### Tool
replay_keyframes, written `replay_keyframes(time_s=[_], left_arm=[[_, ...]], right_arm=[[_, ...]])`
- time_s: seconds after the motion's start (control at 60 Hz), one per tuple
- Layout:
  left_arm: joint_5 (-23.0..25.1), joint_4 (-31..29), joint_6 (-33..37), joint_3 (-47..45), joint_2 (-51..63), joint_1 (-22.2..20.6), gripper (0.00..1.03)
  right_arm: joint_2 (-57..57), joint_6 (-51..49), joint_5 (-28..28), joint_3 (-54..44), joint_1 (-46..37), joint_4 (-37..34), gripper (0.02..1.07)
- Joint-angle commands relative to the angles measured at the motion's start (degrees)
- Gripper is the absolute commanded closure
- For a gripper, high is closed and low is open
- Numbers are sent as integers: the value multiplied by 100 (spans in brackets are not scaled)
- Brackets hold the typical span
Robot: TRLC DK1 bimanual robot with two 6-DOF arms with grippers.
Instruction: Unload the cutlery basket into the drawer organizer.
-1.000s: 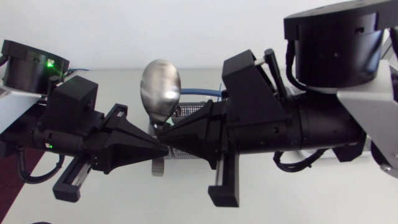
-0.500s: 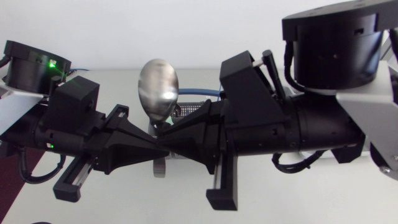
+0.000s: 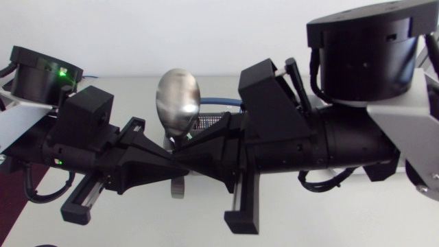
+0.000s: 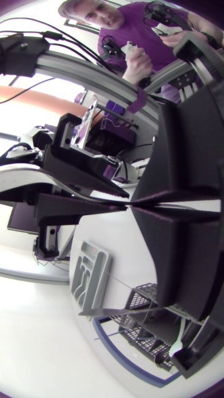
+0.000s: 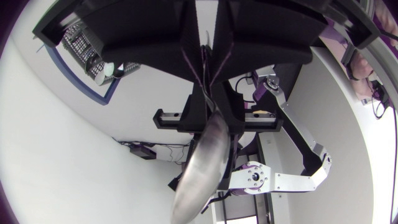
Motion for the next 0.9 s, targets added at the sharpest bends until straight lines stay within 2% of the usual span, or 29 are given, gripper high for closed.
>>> replay_keyframes(time_s=[0.0, 0.267, 0.367, 0.45, 0.467, 0.483, 0.517, 0.55, 0.6, 0.717, 0.883], left_arm=[[35, 50, -133, 198, 98, -35, 100], [35, 86, -159, 206, 63, 0, 99], [35, 173, -326, 233, 46, 132, 75], [26, 314, -607, 294, 2, 334, 50], [26, 314, -625, 303, -7, 343, 48], [26, 323, -678, 338, -25, 404, 40], [26, 323, -765, 400, -51, 492, 30], [26, 323, -836, 461, -86, 589, 25], [26, 323, -941, 575, -139, 721, 17], [26, 349, -1214, 857, -227, 1116, 10], [17, 332, -1328, 980, -429, 1494, 10]], right_arm=[[131, 23, -60, 129, 106, 120, 101], [123, 32, -16, 94, 70, 85, 101], [61, 76, -25, 77, 26, 50, 101], [8, 76, -52, 59, -44, -47, 101], [0, 76, -52, 59, -53, -64, 101], [-18, 76, -60, 59, -70, -99, 101], [-44, 76, -69, 50, -97, -143, 101], [-80, 76, -69, 50, -123, -205, 101], [-132, 76, -104, 50, -184, -301, 101], [-343, 76, -113, 24, -316, -495, 101], [-897, 67, -157, 156, -800, -1013, 101]])
